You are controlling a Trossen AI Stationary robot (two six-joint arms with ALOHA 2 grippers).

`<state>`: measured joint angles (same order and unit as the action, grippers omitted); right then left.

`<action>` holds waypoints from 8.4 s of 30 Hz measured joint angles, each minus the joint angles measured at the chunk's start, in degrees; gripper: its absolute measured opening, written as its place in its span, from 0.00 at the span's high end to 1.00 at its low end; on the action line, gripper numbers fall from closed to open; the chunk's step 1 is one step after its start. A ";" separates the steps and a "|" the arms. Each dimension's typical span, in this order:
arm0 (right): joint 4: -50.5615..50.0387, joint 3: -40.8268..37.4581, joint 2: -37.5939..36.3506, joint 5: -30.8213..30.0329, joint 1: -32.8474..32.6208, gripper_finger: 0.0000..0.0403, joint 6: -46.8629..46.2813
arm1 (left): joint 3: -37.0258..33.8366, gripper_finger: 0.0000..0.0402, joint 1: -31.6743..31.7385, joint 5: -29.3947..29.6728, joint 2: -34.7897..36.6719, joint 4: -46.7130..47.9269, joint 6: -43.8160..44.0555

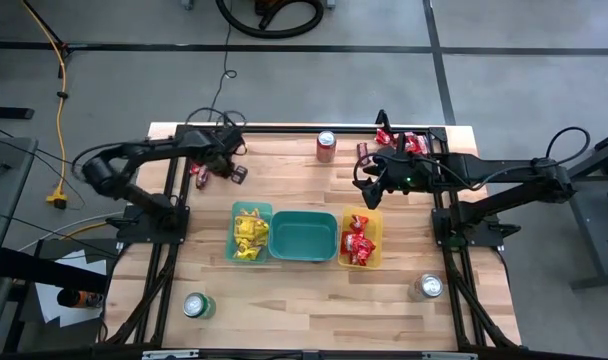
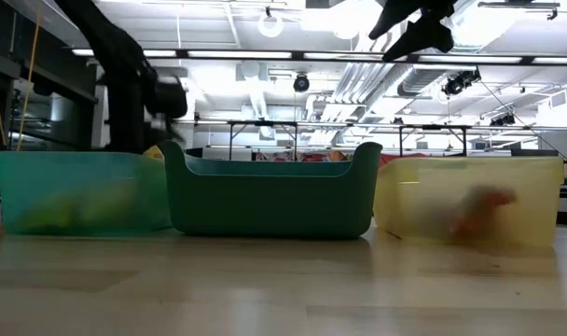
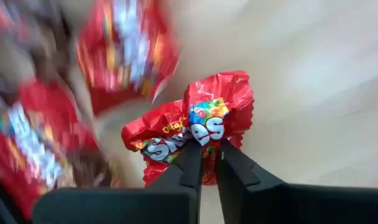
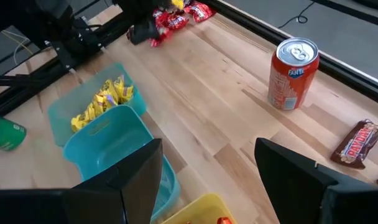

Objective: Sort candy
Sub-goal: Put the red candy into the yellow bin

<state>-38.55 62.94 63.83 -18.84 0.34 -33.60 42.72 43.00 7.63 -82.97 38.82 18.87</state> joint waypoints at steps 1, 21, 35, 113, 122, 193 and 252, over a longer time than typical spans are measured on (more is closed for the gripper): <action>0.05 0.00 0.00 -0.02 0.00 0.38 -0.01 | 0.16 0.97 0.00 -0.64 2.20 -0.71 0.00; 12.49 -0.02 0.02 1.48 0.02 0.38 5.59 | 0.20 1.00 -27.26 -15.33 41.37 -29.12 1.42; 39.73 -0.04 6.55 20.71 0.00 0.38 11.79 | 0.22 1.00 -46.63 -4.13 31.43 -43.55 -11.03; -1.93 -7.19 2.29 21.65 -2.13 1.00 5.55 | 0.26 0.51 -45.62 9.42 33.39 -20.55 -8.46; 5.54 -20.00 2.27 22.12 -4.83 0.94 -10.09 | 0.24 0.51 -45.62 9.76 33.39 -22.30 -8.98; 2.77 3.65 32.70 -4.97 43.35 0.94 -1.83 | 0.20 0.51 -45.59 20.76 36.39 -28.27 -15.52; 2.46 -17.81 2.41 21.05 -5.51 0.62 -13.69 | 0.22 0.51 -45.62 21.51 36.32 -32.15 -16.09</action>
<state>-36.09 45.13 66.24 2.22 -5.17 -47.29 42.94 -2.61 29.15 -46.65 6.67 2.79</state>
